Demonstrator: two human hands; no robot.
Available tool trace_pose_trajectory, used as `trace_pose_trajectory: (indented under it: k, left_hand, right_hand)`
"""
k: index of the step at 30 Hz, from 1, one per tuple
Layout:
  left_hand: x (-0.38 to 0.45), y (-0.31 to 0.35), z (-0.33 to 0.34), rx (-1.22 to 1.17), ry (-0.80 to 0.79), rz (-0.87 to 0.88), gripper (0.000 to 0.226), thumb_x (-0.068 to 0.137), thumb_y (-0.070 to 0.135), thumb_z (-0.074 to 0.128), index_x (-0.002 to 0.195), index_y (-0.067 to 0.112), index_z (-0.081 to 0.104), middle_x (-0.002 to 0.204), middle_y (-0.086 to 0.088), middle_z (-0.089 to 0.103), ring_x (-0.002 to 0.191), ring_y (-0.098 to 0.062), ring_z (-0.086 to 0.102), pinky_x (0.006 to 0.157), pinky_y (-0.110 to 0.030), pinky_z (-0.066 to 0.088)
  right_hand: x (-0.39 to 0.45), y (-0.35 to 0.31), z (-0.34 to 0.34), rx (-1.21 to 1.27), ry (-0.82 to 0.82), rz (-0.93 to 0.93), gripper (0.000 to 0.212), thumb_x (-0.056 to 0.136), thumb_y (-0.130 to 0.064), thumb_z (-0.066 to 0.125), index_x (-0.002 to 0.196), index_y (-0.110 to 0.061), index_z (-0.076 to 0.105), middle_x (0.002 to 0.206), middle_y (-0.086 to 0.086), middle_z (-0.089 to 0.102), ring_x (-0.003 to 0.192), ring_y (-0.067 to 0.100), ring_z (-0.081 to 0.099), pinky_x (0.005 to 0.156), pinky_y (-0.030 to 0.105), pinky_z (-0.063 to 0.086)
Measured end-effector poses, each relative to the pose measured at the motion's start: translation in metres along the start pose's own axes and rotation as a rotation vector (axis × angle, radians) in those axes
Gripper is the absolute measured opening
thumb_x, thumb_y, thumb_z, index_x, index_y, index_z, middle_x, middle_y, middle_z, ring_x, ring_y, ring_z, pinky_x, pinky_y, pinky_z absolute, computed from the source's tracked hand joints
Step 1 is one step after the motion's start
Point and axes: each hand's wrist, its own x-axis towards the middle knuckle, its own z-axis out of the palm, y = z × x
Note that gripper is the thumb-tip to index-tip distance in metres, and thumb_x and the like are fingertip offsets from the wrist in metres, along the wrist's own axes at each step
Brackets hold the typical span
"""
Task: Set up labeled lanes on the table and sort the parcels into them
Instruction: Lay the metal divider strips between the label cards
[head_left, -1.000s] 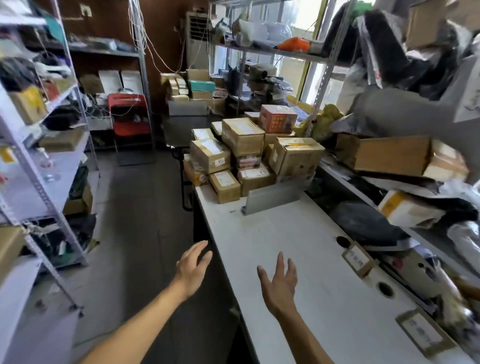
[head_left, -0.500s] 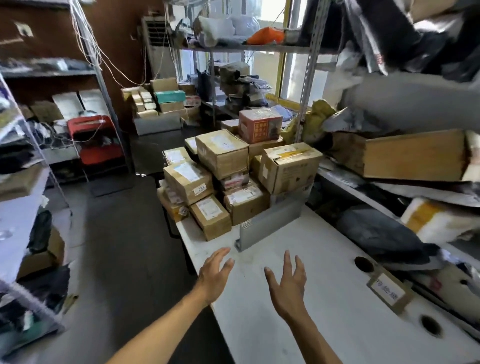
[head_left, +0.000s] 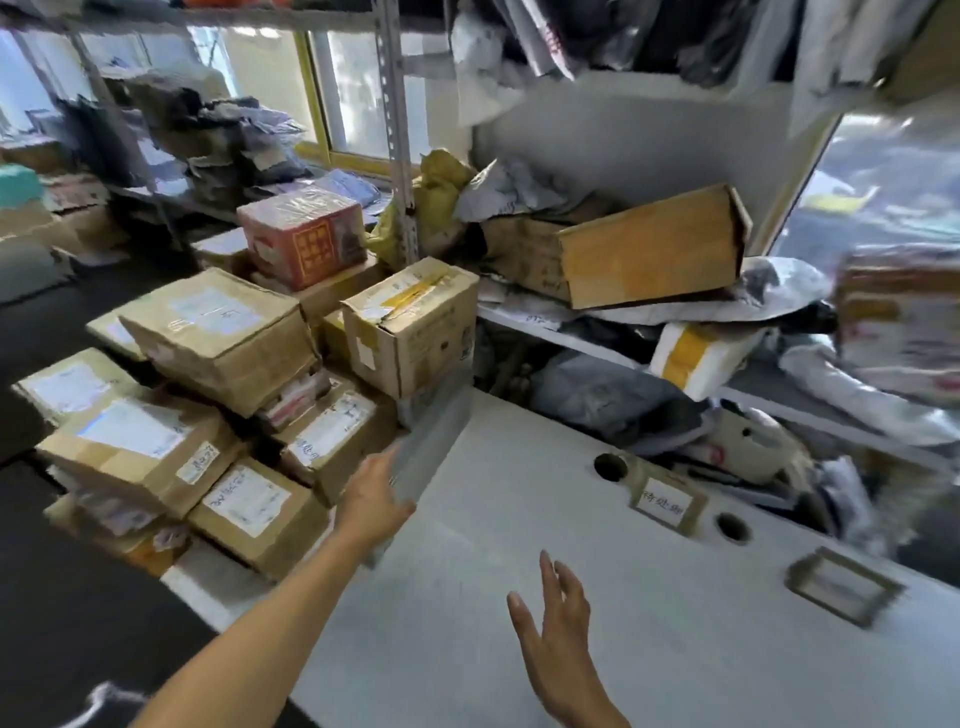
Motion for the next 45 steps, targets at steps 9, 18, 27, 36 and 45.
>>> trace_pose_trajectory:
  k: [9,18,27,36,45]
  left_hand:
    - [0.074,-0.01,0.014,0.118,-0.282,-0.062,0.085,0.091,0.003,0.06,0.16,0.029,0.017,0.144,-0.014,0.049,0.12,-0.032,0.056,0.091,-0.037,0.05]
    - [0.022,-0.011,0.029,0.193,-0.416,0.037,0.062,0.092,0.007,0.049,0.149,0.017,0.028,0.122,-0.018,0.061,0.102,-0.034,0.061,0.076,-0.033,0.046]
    - [-0.123,0.005,0.066,0.131,-0.428,0.037,0.069,0.099,0.006,0.044,0.159,0.027,0.019,0.126,-0.008,0.063,0.1,-0.022,0.063,0.086,-0.027,0.054]
    - [-0.182,0.033,0.092,0.21,-0.365,0.073,0.058,0.103,0.023,0.045,0.156,0.033,0.025,0.112,-0.003,0.067,0.091,-0.022,0.065,0.079,-0.034,0.056]
    - [-0.176,0.039,0.08,0.087,-0.289,-0.026,0.042,0.109,0.043,0.026,0.146,0.035,0.047,0.129,0.003,0.065,0.111,-0.019,0.061,0.095,-0.031,0.048]
  right_hand:
    - [-0.023,0.009,0.028,0.035,0.209,0.161,0.062,0.105,-0.043,0.052,0.16,-0.028,0.027,0.147,-0.01,0.018,0.126,-0.001,0.012,0.119,0.025,0.022]
    - [-0.047,0.012,0.034,0.081,0.217,0.189,0.047,0.104,-0.042,0.053,0.149,-0.033,0.04,0.143,-0.012,0.02,0.13,0.003,0.017,0.122,0.03,0.025]
    - [-0.038,0.021,0.025,0.126,0.2,0.153,0.052,0.103,-0.039,0.058,0.151,-0.029,0.041,0.155,-0.011,0.005,0.14,0.007,0.013,0.11,0.023,0.026]
    - [-0.06,0.063,0.0,0.162,0.079,0.12,0.056,0.104,-0.04,0.055,0.155,-0.028,0.034,0.155,-0.009,0.009,0.144,0.013,0.013,0.113,0.028,0.031]
    - [-0.063,0.071,-0.032,0.221,0.018,0.14,0.053,0.106,-0.043,0.049,0.155,-0.031,0.033,0.152,-0.007,0.013,0.147,0.017,0.02,0.118,0.033,0.03]
